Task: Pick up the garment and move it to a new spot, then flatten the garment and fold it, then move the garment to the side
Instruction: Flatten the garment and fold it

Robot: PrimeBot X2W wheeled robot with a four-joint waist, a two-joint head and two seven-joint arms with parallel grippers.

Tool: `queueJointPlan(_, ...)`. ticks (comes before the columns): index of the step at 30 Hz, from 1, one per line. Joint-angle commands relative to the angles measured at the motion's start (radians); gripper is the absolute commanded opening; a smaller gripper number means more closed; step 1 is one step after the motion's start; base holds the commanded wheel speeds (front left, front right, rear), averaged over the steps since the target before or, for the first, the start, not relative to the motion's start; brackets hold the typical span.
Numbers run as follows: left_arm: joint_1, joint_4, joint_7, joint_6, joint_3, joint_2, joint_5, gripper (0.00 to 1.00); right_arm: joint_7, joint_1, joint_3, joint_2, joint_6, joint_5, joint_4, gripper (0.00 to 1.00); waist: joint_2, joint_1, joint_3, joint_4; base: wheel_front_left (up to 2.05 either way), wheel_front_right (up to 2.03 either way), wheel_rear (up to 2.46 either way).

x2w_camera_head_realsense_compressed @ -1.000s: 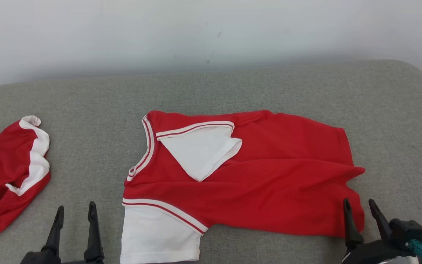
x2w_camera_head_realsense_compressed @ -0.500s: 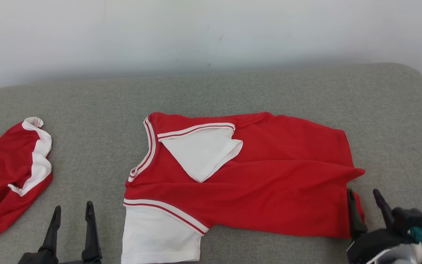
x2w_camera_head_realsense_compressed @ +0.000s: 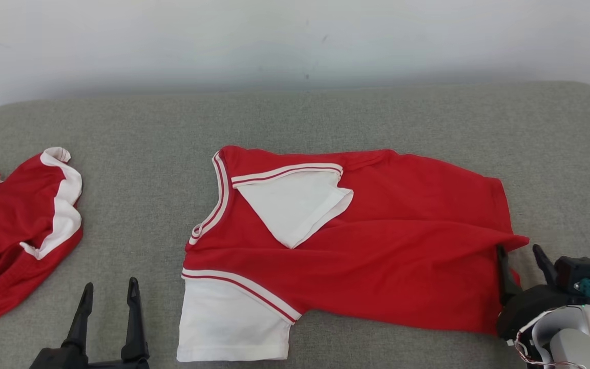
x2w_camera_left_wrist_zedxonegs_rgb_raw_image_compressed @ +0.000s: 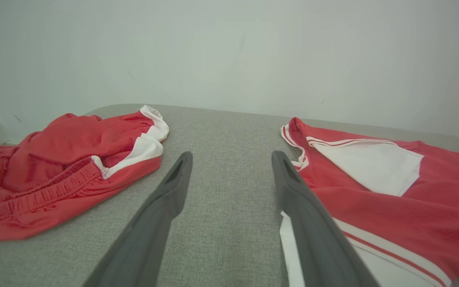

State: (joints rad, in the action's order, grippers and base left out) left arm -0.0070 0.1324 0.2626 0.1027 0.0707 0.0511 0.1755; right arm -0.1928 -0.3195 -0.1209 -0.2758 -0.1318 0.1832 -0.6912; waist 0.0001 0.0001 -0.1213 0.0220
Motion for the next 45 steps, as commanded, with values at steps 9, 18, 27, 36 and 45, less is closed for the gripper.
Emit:
queueJointPlan(9,-0.025,0.005,0.003,0.004,-0.008,-0.001,-0.008,1.00,-0.033,-0.131,0.054,-0.023,0.002,0.024,-0.120,0.00,-0.0001,-0.0001,-0.031,-0.015,0.00,0.00,0.00)
queueJointPlan(18,-0.038,0.017,0.003,0.009,-0.029,-0.001,0.006,1.00,-0.059,-0.270,0.128,-0.048,0.002,0.037,-0.141,0.00,-0.0001,-0.0001,-0.042,-0.033,0.00,0.00,0.00)
queueJointPlan(27,-0.063,0.034,0.003,0.009,-0.058,-0.001,0.020,1.00,-0.034,-0.470,0.177,-0.069,0.002,0.006,-0.280,0.00,-0.0001,-0.0001,-0.077,-0.068,0.00,0.00,0.00)
queueJointPlan(36,-0.064,0.048,0.003,0.010,-0.061,-0.001,0.016,1.00,-0.043,-0.531,0.182,-0.061,0.002,-0.012,-0.416,1.00,-0.0001,-0.0001,-0.068,-0.074,0.00,0.00,0.00)
queueJointPlan(45,-0.035,0.039,0.003,0.013,-0.025,-0.001,0.002,1.00,-0.072,-0.462,0.194,-0.059,0.002,0.053,-0.297,1.00,-0.0001,-0.0001,-0.018,-0.025,0.00,0.00,0.00)
